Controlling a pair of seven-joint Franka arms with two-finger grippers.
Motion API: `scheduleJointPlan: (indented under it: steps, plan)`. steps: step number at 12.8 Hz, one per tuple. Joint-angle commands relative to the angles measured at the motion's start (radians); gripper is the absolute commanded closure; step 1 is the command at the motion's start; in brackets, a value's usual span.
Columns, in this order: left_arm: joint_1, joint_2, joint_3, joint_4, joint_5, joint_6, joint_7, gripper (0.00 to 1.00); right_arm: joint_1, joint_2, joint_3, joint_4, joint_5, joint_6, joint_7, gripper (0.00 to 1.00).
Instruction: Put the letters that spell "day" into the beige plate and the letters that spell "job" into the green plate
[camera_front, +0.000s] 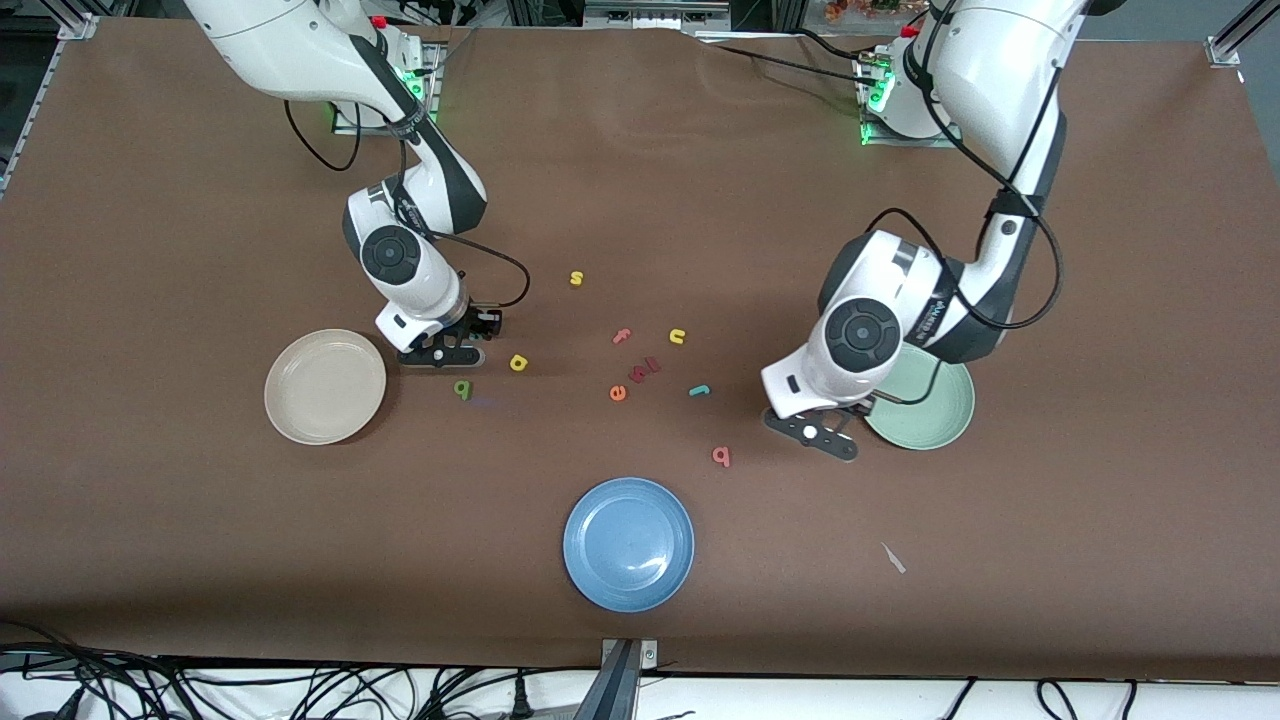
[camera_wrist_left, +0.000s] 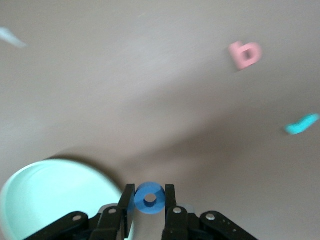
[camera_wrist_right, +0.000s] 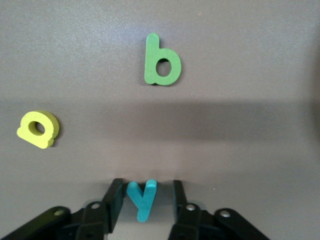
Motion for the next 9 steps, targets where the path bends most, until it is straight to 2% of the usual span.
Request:
scheduleJointPlan:
  steps: [1, 2, 4, 6, 9]
  plan:
    - [0.055, -0.047, -0.009, -0.039, 0.065, -0.074, 0.022, 1.00, 0.005, 0.013, -0.001, 0.014, -0.013, -0.016, 0.009, 0.58]
    - [0.075, -0.055, -0.009, -0.065, 0.065, -0.075, 0.046, 1.00, 0.005, 0.013, -0.001, 0.014, -0.013, -0.016, 0.010, 0.58]
    - [0.133, -0.058, -0.009, -0.122, 0.066, -0.069, 0.091, 1.00, 0.005, 0.013, -0.001, 0.014, -0.012, -0.016, 0.014, 0.68]
    - [0.181, -0.058, -0.009, -0.164, 0.068, -0.052, 0.117, 1.00, 0.005, 0.013, -0.001, 0.014, -0.010, -0.016, 0.014, 0.69]
    - [0.185, -0.047, -0.009, -0.239, 0.106, 0.041, 0.117, 1.00, 0.005, 0.013, -0.001, 0.014, -0.010, -0.016, 0.015, 0.72]
